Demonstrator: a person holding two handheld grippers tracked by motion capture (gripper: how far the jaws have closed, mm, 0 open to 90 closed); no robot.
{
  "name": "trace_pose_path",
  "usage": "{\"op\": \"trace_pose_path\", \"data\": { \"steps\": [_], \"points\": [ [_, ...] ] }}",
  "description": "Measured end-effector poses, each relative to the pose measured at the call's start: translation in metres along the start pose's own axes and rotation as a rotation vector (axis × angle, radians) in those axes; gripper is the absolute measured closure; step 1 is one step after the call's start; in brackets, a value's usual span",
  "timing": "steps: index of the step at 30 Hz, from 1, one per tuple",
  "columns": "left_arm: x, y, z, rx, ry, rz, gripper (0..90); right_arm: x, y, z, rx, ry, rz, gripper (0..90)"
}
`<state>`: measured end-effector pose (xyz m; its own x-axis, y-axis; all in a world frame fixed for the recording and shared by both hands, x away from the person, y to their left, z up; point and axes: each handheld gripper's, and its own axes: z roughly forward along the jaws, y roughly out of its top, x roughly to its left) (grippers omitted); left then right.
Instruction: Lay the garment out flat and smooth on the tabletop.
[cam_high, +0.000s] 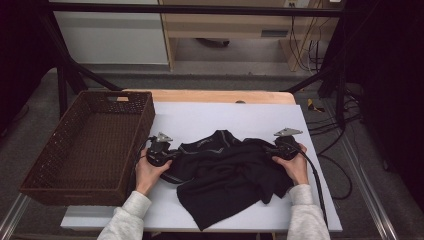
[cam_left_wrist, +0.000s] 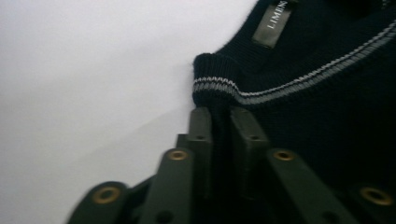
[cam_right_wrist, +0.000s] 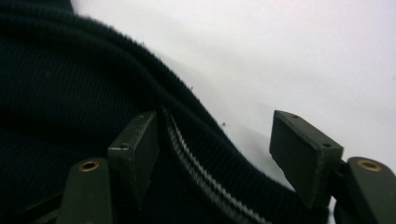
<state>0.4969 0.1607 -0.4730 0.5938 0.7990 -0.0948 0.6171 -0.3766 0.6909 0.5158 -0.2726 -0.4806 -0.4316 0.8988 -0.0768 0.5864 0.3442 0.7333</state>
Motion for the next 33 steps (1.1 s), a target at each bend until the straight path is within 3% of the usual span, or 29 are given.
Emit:
{"op": "trace_pose_path", "data": {
  "steps": [2, 6, 9, 11, 15, 17, 19, 21, 22, 26, 31, 33],
  "points": [
    [0.0, 0.002, -0.002, -0.005, 0.002, 0.005, 84.1, -0.001, 0.0, 0.002, -0.006, 0.023, 0.012, 42.1],
    [0.002, 0.01, -0.008, -0.046, 0.022, 0.013, 85.3, 0.0, 0.004, -0.002, 0.032, 0.116, 0.076, 79.1],
    [0.002, 0.025, -0.018, -0.107, 0.063, 0.023, 85.6, 0.003, 0.01, -0.006, 0.053, 0.096, 0.055, 81.8],
    [0.004, 0.038, -0.025, -0.152, 0.094, 0.026, 85.8, 0.0, 0.016, -0.011, -0.004, 0.078, 0.089, 82.3],
    [0.015, 0.073, -0.036, -0.221, 0.147, 0.008, 85.8, -0.01, 0.033, -0.022, -0.096, 0.012, 0.151, 82.6],
    [0.022, 0.089, -0.034, -0.257, 0.152, -0.025, 85.7, -0.015, 0.043, -0.024, -0.164, -0.052, 0.199, 82.2],
    [0.026, 0.101, -0.024, -0.275, 0.17, -0.021, 82.4, -0.021, 0.048, -0.021, -0.187, -0.12, 0.244, 79.1],
    [0.027, 0.105, -0.015, -0.265, 0.197, -0.056, 60.7, -0.024, 0.047, -0.012, -0.128, -0.162, 0.265, 69.5],
    [0.026, 0.104, -0.012, -0.251, 0.173, -0.078, 51.0, -0.023, 0.045, -0.008, -0.103, -0.181, 0.256, 64.3],
    [0.016, 0.095, -0.009, -0.201, 0.126, -0.083, 25.3, -0.014, 0.035, -0.011, -0.1, -0.115, 0.175, 54.4],
    [0.003, 0.072, -0.017, -0.216, 0.016, -0.115, 18.6, 0.0, 0.028, -0.036, -0.145, -0.031, 0.15, 45.1],
    [-0.002, 0.063, -0.02, -0.209, -0.008, -0.11, 14.8, 0.004, 0.026, -0.045, -0.159, -0.008, 0.139, 41.3]
  ]
}}
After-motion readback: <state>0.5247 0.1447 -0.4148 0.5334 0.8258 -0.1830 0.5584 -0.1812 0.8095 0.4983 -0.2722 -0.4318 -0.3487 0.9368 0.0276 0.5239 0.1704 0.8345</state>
